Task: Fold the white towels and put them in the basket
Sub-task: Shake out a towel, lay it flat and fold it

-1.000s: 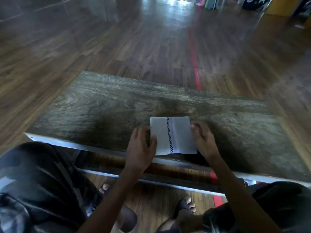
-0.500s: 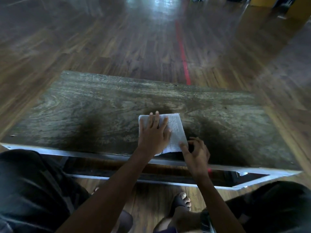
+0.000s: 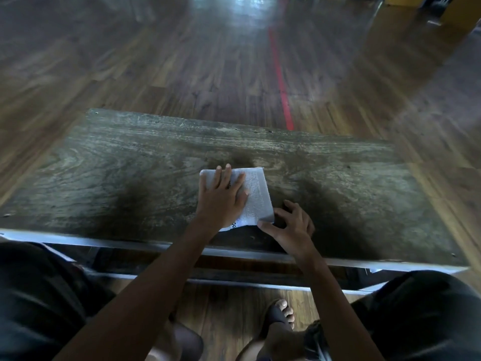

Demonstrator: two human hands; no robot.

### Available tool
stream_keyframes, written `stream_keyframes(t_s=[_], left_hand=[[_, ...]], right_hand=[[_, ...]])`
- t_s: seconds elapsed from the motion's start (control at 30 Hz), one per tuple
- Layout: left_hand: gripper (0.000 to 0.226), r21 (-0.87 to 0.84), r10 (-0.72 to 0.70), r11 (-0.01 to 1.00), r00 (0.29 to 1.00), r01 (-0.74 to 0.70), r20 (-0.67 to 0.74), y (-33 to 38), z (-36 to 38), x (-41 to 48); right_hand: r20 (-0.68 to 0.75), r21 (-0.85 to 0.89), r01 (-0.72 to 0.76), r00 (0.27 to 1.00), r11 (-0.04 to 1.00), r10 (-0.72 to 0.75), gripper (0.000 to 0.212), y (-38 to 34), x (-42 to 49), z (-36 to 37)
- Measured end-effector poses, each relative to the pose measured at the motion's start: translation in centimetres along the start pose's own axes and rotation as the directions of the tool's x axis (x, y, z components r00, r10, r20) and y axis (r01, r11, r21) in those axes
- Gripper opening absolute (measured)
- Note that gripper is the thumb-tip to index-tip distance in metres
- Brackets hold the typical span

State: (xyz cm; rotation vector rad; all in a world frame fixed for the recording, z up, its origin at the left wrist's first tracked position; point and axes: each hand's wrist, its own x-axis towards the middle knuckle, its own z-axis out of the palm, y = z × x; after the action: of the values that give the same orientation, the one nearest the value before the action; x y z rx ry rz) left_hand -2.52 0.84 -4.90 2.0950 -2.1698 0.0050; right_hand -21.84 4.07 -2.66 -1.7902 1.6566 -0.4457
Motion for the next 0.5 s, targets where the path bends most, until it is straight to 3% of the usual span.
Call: stream_keyframes(t_s=[0.3,0.5], left_hand=[[0.061,0.01,-0.016,1.0,1.0,0.016,0.01,-1.2,-0.1,0.1],[0.069,0.025,-0.004,1.0,1.0,0.004,-0.003,-1.2,-0.1,-0.2]], right_hand=[[0.109,0.041,0.056,0.992,0.998,-0.06,0.016,0.1,0.1,-1.4],[0.028,-0.012,0.005,1.0,1.0,-0.005,0.028,0.0,0.2,-0.6]])
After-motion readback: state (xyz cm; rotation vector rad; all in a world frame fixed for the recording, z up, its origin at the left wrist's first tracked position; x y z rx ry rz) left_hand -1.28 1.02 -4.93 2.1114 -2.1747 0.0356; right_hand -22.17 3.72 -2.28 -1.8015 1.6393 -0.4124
